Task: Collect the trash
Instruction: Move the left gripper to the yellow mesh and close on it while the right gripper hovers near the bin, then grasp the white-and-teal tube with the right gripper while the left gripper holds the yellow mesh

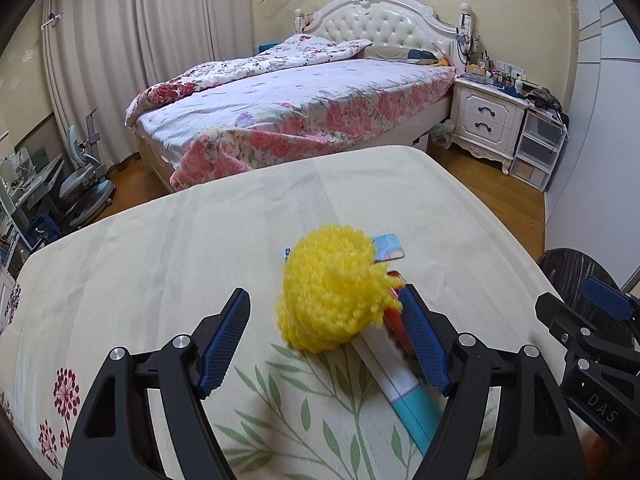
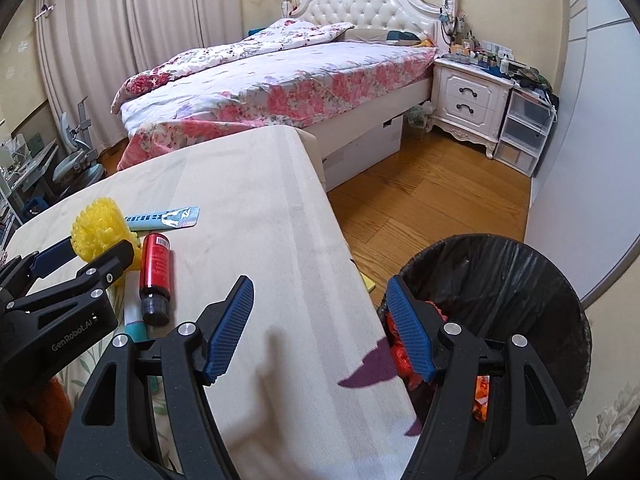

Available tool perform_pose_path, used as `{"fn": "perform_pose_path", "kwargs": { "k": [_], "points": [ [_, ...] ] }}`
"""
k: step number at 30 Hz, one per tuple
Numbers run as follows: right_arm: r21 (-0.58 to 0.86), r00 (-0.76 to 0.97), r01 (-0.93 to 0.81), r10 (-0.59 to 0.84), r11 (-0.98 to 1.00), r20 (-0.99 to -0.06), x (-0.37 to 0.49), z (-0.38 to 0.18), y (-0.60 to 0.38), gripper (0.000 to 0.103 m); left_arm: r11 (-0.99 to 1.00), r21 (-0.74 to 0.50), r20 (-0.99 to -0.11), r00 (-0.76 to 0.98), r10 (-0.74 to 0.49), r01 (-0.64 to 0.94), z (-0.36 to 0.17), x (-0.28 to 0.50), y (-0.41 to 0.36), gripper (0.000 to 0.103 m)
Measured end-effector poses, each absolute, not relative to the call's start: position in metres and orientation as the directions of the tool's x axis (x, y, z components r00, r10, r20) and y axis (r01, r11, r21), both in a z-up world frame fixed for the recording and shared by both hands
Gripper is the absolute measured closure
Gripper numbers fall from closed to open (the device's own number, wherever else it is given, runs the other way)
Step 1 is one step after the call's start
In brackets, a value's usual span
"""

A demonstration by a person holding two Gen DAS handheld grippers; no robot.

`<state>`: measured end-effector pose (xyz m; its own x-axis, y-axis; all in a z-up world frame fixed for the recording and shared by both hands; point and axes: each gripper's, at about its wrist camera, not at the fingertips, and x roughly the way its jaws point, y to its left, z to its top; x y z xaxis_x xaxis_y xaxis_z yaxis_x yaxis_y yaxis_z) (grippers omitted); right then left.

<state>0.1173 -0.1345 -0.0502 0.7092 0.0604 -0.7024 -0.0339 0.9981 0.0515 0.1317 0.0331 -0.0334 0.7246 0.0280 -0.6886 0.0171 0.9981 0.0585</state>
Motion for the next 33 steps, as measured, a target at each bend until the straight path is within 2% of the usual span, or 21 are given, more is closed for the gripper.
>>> {"fn": "perform_pose_path", "kwargs": {
  "k": [6,13,14,33],
  "points": [
    [0.053,0.708,-0.043,0.068,0.998,-0.703,0.123,-0.05,-0.13,0.035,0.998,0.058,-0.685,0.728,0.022,0.025,-0.034,0.138,0.036,0.029],
    [0.05,0.708,-0.043,0.066,0.998,-0.704,0.123,-0.05,-0.129,0.035,0.998,0.054,-0.689,0.725,0.005,0.045,-0.035,0.142,0.04,0.056],
    [0.05,0.707,-0.043,0.066,0.998,-0.704,0.123,-0.05,-0.129,0.035,0.997,0.054,-0.689,0.725,0.002,0.048,-0.035,0.142,0.041,0.057],
    [0.032,0.69,-0.108,0.098,0.994,-0.717,0.095,-0.055,-0.102,0.035,0.998,0.037,-0.67,0.74,0.059,-0.046,-0.024,0.089,0.095,0.059]
  ]
}}
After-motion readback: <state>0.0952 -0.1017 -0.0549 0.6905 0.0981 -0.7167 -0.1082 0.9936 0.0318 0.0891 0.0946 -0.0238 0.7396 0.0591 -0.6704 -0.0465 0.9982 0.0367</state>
